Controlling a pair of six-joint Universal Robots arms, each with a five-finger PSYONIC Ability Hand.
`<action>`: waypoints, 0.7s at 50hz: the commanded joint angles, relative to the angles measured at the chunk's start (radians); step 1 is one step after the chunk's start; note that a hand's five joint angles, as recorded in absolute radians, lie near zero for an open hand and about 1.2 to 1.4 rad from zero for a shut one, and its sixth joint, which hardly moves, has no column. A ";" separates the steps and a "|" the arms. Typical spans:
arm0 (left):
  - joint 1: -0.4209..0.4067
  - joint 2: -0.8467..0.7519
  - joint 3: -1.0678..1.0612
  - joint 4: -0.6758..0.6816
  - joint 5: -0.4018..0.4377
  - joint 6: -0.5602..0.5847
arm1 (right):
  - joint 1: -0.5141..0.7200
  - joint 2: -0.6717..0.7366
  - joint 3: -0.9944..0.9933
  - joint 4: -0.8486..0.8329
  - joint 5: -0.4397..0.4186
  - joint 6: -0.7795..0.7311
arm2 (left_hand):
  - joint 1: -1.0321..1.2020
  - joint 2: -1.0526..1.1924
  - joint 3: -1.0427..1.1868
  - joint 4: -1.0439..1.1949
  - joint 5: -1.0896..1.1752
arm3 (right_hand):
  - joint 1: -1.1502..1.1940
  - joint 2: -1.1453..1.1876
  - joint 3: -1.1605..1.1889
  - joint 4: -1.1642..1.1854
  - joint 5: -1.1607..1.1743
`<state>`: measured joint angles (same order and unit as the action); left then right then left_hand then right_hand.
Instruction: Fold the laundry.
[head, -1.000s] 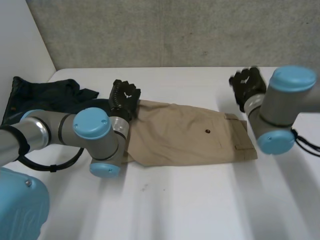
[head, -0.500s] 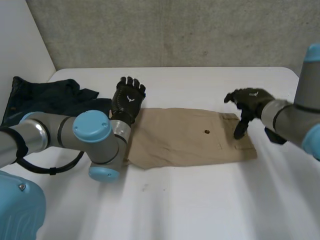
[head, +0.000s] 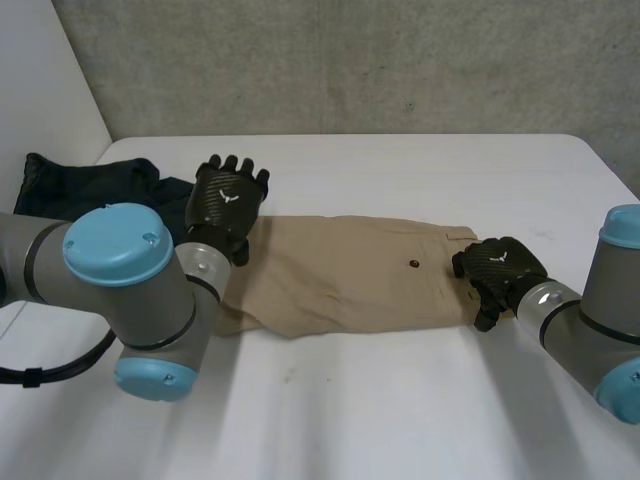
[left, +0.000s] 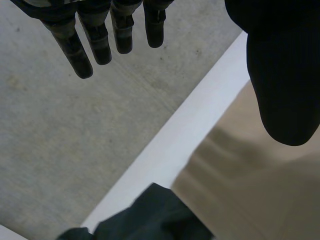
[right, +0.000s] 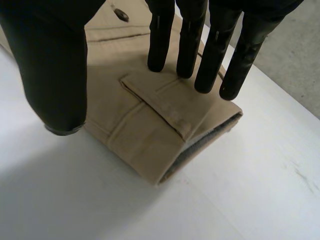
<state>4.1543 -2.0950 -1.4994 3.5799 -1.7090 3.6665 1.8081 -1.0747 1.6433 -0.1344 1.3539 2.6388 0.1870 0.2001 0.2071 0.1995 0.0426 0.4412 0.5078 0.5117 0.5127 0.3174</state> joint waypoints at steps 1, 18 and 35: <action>-0.005 0.004 0.001 -0.044 0.000 -0.034 | -0.001 0.050 -0.011 -0.086 0.013 -0.016 | -0.013 -0.026 -0.033 -0.025 -0.043 | 0.360 0.293 0.289 0.288 0.309; -0.003 0.032 -0.015 -0.049 -0.003 -0.036 | -0.122 0.053 -0.007 -0.064 -0.001 -0.065 | -0.013 -0.026 -0.033 -0.025 -0.043 | 0.955 0.888 0.885 0.884 0.904; -0.022 0.131 -0.076 -0.070 -0.001 -0.055 | -0.191 -0.171 -0.009 0.004 -0.001 -0.421 | -0.013 -0.026 -0.033 -0.025 -0.043 | 0.955 0.888 0.885 0.884 0.904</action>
<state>4.1477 -1.9791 -1.5687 3.5123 -1.7095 3.6252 1.5031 -1.1963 1.6681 -0.1199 1.3535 2.3147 0.1870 0.2001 0.2071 0.1995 0.0426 0.9278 1.1574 1.1405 1.1896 0.9300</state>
